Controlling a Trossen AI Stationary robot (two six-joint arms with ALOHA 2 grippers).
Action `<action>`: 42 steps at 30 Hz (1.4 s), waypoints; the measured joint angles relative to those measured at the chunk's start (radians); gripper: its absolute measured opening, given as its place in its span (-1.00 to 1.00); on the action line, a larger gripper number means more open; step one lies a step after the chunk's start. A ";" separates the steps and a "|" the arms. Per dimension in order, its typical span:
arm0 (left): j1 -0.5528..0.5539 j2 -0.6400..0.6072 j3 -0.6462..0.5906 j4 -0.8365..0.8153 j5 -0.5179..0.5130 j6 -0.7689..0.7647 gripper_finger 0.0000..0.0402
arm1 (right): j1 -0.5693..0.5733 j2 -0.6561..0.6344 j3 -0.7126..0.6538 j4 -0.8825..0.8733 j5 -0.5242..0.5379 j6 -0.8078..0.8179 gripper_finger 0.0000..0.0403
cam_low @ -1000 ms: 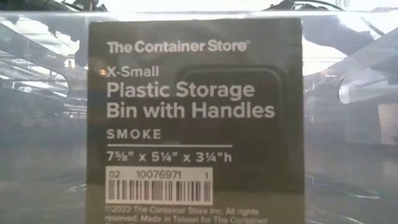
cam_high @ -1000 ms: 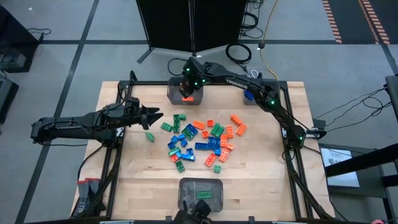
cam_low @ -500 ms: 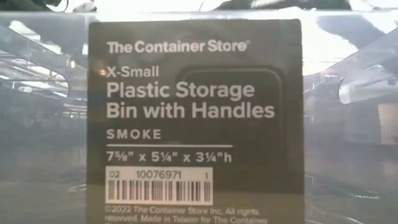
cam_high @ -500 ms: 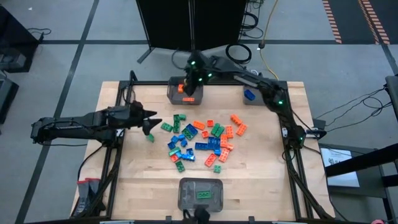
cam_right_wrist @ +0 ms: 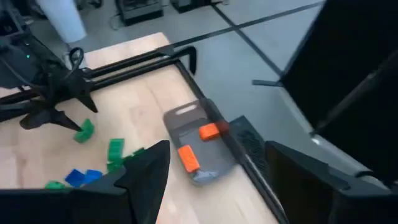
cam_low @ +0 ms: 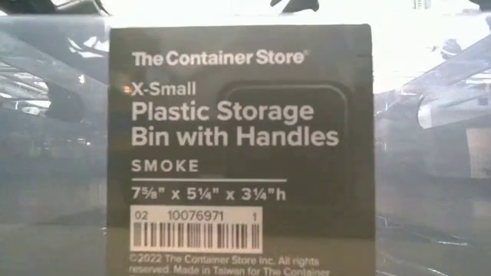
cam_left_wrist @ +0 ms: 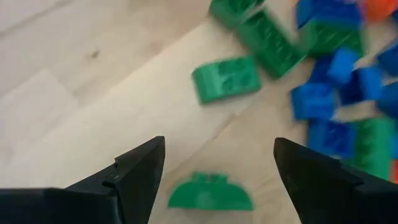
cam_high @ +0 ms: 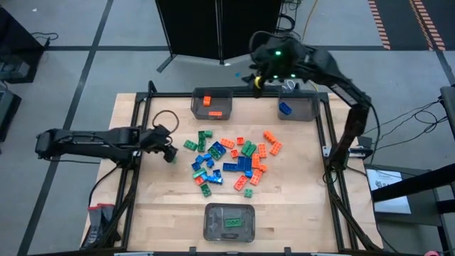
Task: Sort blocks
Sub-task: Put the green game piece into the bottom black bin
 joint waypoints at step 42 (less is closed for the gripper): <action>-0.106 0.447 0.293 -0.295 0.004 -0.258 0.50 | -0.002 -0.039 -0.002 -0.397 0.020 -0.123 0.27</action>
